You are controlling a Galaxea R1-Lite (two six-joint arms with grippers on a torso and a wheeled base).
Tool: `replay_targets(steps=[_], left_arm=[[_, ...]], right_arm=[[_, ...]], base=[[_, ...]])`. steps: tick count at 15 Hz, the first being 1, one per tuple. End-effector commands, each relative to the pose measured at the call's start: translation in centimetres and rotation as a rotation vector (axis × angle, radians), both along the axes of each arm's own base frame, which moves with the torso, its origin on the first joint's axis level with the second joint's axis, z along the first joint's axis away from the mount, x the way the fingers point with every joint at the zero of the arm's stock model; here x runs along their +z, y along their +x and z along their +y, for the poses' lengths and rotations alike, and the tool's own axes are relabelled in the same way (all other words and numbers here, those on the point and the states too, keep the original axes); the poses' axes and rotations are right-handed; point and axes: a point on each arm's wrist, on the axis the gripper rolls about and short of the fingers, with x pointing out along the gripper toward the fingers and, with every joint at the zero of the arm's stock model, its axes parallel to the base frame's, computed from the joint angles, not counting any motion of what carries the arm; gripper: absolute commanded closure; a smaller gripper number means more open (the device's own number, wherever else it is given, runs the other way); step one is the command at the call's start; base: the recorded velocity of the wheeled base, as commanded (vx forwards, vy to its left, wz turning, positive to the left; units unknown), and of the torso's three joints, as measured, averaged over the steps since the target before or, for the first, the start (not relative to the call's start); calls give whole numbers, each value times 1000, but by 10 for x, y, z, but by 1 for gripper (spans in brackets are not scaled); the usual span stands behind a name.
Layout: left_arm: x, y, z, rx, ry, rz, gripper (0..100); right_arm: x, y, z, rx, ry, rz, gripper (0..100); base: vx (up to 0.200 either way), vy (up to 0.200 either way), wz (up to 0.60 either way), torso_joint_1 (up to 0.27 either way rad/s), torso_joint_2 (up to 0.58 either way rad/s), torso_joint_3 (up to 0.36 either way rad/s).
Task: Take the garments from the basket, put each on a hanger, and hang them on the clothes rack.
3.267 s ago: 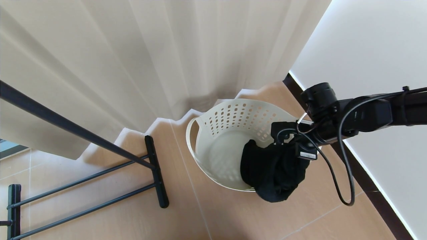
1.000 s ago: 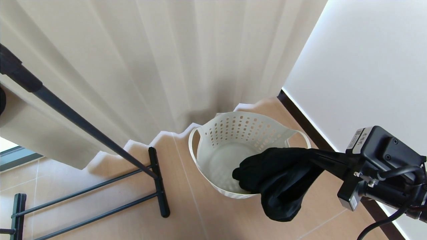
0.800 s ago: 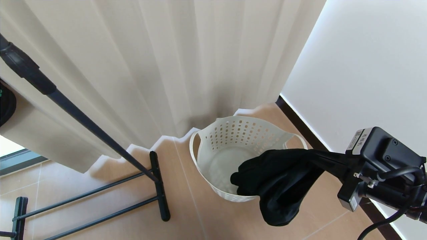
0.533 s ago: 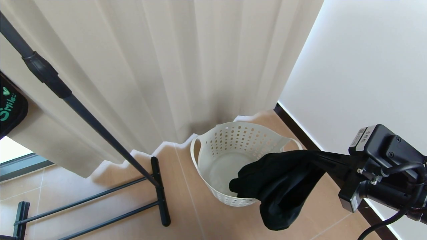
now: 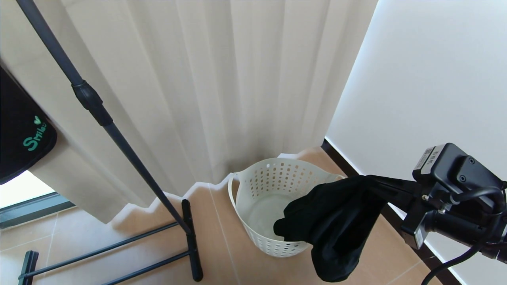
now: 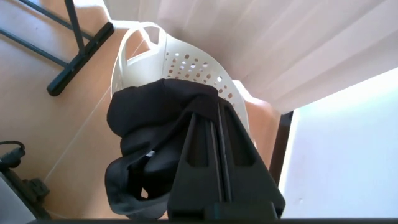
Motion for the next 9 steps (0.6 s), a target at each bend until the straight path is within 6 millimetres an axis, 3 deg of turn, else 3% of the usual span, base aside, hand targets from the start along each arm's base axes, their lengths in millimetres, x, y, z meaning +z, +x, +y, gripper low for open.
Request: replay_targets(steps=[1,4,9], left_arm=[[0,0,0,0,3,0,0],[-1,0,0,0,29,-1,0],[-1,0,0,-6,36,-2,0]], right_arm=[[-5,6,4,0,-17,22,100],[-9,11,8,3,-28,39,100],[-10,10,7,3,-31,44,100]], base=[[0,0,0,-2,12,203],[0,0,0,22,-157,56],[0,0,0,76,-415,-143]])
